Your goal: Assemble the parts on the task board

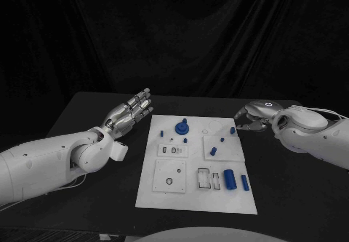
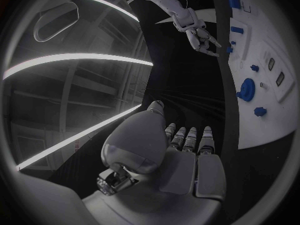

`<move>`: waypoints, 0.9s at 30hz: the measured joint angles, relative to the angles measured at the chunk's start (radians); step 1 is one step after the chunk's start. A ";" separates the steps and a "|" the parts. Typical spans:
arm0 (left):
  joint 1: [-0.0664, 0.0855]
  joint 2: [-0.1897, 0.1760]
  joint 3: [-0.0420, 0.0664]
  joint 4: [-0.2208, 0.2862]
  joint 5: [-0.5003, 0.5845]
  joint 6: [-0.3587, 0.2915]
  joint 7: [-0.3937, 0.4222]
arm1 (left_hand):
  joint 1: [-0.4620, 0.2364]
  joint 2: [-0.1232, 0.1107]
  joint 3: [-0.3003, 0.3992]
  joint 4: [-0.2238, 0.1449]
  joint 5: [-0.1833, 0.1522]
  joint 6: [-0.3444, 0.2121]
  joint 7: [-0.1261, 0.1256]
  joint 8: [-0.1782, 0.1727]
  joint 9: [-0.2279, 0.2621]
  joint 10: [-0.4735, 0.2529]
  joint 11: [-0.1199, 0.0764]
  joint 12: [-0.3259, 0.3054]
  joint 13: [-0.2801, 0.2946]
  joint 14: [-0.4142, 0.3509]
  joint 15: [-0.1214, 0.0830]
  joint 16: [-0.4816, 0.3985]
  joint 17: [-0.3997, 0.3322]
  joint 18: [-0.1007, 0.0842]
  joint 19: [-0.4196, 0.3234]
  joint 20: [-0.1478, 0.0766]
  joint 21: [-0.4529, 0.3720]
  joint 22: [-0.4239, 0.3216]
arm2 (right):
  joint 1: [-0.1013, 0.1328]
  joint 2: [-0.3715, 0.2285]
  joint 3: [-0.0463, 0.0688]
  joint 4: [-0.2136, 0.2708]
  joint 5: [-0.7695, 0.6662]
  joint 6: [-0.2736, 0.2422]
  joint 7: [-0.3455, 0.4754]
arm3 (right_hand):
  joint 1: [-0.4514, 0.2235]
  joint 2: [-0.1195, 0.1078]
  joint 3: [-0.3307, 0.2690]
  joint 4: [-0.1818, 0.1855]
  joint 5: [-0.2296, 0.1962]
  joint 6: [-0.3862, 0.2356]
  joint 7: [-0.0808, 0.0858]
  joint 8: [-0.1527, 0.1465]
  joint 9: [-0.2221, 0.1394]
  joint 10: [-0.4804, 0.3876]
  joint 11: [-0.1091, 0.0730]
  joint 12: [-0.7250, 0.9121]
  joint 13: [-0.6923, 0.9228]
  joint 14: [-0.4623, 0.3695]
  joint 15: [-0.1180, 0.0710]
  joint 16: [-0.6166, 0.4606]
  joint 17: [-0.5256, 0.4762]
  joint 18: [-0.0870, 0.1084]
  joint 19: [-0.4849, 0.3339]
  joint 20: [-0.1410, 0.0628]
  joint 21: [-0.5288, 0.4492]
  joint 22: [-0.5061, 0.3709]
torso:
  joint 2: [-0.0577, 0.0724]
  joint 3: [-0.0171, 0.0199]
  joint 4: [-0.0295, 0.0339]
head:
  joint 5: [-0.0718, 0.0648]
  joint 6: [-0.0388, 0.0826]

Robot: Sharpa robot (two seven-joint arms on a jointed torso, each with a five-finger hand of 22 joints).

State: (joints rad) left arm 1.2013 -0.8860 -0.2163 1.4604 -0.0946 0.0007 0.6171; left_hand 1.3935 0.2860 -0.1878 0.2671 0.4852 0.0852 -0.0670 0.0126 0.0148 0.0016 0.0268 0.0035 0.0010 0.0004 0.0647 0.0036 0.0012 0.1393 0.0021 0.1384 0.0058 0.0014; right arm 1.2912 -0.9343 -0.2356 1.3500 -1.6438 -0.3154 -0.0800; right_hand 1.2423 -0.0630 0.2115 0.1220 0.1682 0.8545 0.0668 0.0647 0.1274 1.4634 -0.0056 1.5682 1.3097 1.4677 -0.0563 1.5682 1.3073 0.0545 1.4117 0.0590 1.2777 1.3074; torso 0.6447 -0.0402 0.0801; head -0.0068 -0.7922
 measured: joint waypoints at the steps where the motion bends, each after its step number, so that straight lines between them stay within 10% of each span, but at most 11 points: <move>1: 0.000 0.000 0.000 0.000 0.000 0.000 0.000 | 0.000 0.000 0.002 -0.002 0.000 -0.003 0.003 0.000 0.000 0.000 0.000 0.000 0.000 0.000 0.000 0.000 0.000 0.000 -0.003 0.003 0.000 0.000 | -0.003 -0.004 0.000 -0.001 0.000 0.001 -0.002 | 0.000 0.000 -0.005 0.005 -0.012 -0.009 0.001 0.000 -0.002 0.000 0.000 0.000 0.000 0.000 0.000 0.000 0.000 0.000 0.000 0.000 -0.002 0.000 | 0.000 -0.0001 0.0000 | 0.001 -0.001; 17: -0.005 0.001 0.000 -0.007 0.000 0.001 0.000 | 0.000 0.000 0.002 -0.002 0.000 -0.003 0.003 0.000 0.000 0.000 0.000 0.000 0.000 0.000 0.000 0.000 0.000 0.000 -0.003 0.003 0.000 0.000 | -0.040 -0.008 -0.002 -0.031 0.000 0.005 -0.009 | -0.011 0.000 -0.047 0.038 -0.096 -0.040 0.005 0.000 -0.007 0.000 0.000 0.000 0.000 0.000 0.000 0.000 0.000 0.000 0.000 0.000 -0.015 0.001 | 0.000 0.0000 0.0003 | 0.010 -0.005; 27: -0.007 0.001 0.000 -0.009 0.000 0.003 -0.001 | 0.000 0.000 0.005 -0.005 0.000 -0.003 0.003 0.000 0.000 0.000 0.000 0.000 0.001 0.000 0.000 0.000 0.000 0.000 -0.003 0.003 0.000 0.000 | -0.049 0.007 -0.002 -0.043 0.000 0.005 -0.007 | 0.020 0.009 -0.050 0.034 0.011 -0.029 0.009 0.005 -0.002 0.000 0.000 0.000 0.000 0.000 0.000 0.000 0.000 0.000 0.000 0.000 -0.019 0.001 | -0.001 -0.0004 -0.0004 | 0.011 -0.008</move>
State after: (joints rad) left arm 1.1942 -0.8846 -0.2163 1.4513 -0.0946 0.0039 0.6159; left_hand 1.3935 0.2859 -0.1828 0.2620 0.4851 0.0822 -0.0641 0.0126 0.0146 0.0015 0.0267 0.0035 0.0016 0.0004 0.0646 0.0036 0.0013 0.1393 -0.0007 0.1411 0.0058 0.0016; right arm 1.2426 -0.9272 -0.2379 1.3074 -1.6438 -0.3106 -0.0865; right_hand 1.2621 -0.0537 0.1611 0.1558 0.1790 0.8251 0.0758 0.0697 0.1250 1.4633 -0.0055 1.5682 1.3097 1.4677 -0.0563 1.5682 1.3073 0.0545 1.4116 0.0590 1.2584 1.3080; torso 0.6434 -0.0406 0.0797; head 0.0046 -0.8000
